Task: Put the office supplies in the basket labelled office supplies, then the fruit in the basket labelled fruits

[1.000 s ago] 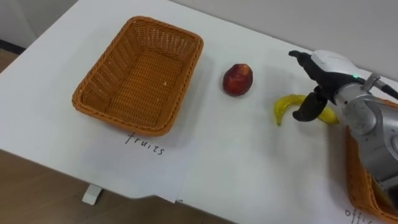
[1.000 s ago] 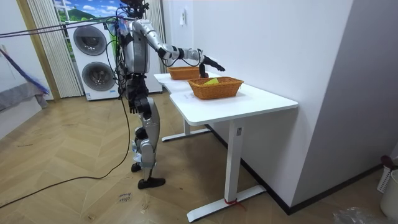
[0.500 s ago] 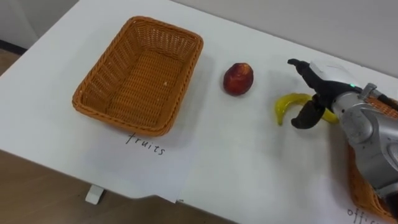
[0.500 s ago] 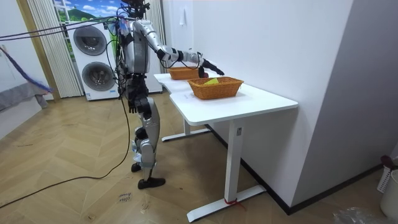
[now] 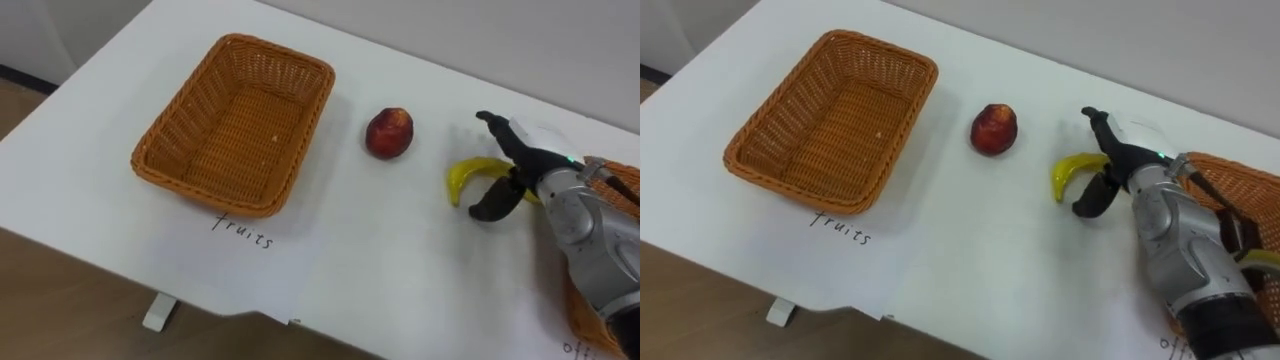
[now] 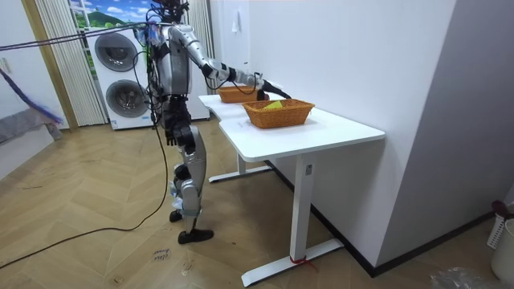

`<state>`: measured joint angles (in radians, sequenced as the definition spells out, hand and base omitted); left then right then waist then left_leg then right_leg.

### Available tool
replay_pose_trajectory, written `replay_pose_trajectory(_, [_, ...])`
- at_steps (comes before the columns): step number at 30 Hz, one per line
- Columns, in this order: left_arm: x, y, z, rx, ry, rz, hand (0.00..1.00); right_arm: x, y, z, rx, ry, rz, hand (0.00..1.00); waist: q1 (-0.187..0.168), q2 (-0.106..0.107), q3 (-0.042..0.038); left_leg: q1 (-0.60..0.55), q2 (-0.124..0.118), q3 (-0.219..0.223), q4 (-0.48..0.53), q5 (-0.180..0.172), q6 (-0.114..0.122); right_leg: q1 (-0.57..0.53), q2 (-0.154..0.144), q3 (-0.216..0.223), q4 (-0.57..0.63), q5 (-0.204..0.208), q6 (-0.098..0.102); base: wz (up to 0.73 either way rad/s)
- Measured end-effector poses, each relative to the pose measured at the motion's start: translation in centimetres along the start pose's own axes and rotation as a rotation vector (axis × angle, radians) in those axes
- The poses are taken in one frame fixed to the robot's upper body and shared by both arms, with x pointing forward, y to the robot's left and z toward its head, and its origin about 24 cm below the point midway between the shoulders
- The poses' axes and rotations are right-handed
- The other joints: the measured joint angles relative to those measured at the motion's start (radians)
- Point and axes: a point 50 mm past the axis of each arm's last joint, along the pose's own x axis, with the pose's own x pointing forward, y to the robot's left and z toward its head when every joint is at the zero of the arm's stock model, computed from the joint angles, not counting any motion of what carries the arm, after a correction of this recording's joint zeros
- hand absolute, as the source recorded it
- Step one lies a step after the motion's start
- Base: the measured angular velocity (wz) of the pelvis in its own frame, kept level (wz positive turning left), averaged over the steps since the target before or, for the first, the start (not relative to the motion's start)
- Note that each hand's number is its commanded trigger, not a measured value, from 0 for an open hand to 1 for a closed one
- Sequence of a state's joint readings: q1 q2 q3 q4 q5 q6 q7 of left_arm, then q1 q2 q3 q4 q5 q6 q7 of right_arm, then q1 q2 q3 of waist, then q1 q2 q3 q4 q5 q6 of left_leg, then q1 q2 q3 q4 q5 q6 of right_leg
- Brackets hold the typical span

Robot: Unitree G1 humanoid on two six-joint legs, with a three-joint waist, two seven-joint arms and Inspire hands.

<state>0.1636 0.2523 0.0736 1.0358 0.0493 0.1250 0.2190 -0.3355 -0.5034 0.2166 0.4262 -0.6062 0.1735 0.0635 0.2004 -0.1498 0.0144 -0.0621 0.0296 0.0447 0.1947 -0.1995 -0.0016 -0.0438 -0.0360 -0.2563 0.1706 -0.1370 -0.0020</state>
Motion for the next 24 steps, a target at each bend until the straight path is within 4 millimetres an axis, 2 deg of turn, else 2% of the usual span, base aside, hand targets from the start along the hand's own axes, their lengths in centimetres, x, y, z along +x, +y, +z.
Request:
replay_pose_trajectory(3, [-0.08, -0.07, -0.6, 0.005, 0.018, -0.018, 0.0, 0.0, -0.06, -0.01, 0.008, 0.0, -0.015, 0.0, 0.0, 0.005, -0.0028, -0.004, 0.0, -0.005, 0.003, 0.001, -0.001, 0.0, 0.0, -0.005, 0.0, 0.001, -0.001, 0.04])
replay_pose_trajectory(5, [-0.11, -0.08, -0.91, 0.006, 0.028, -0.027, 0.0, 0.0, -0.07, -0.02, 0.01, 0.0, -0.018, 0.0, 0.001, 0.008, -0.0078, -0.006, 0.0, -0.006, 0.003, 0.002, -0.002, -0.002, 0.0, -0.007, 0.0, 0.001, -0.001, 0.0])
replay_pose_trajectory(10, [-0.12, -0.11, -0.83, 0.009, 0.03, -0.035, 0.0, 0.26, -0.03, -0.38, 0.01, 0.015, -0.017, 0.0, 0.001, 0.003, -0.0143, -0.012, -0.001, -0.007, 0.004, 0.008, -0.002, -0.008, -0.001, -0.01, 0.0, 0.001, -0.001, 0.01])
replay_pose_trajectory(18, [-0.18, -0.06, -0.64, 0.012, 0.015, -0.034, 0.0, 0.49, -0.12, -0.48, 0.008, 0.026, -0.009, 0.0, 0.002, -0.002, -0.0117, -0.018, -0.003, -0.02, 0.0, 0.009, -0.002, -0.008, -0.003, -0.023, 0.002, 0.001, -0.002, 0.04])
replay_pose_trajectory(24, [-0.13, -0.01, -0.41, 0.035, 0.005, -0.055, 0.0, 0.71, -0.2, -0.39, 0.01, 0.027, 0.029, 0.0, 0.0, -0.025, -0.0014, -0.028, -0.004, -0.025, 0.003, 0.009, -0.002, -0.013, -0.004, -0.031, -0.001, 0.001, -0.002, 0.02])
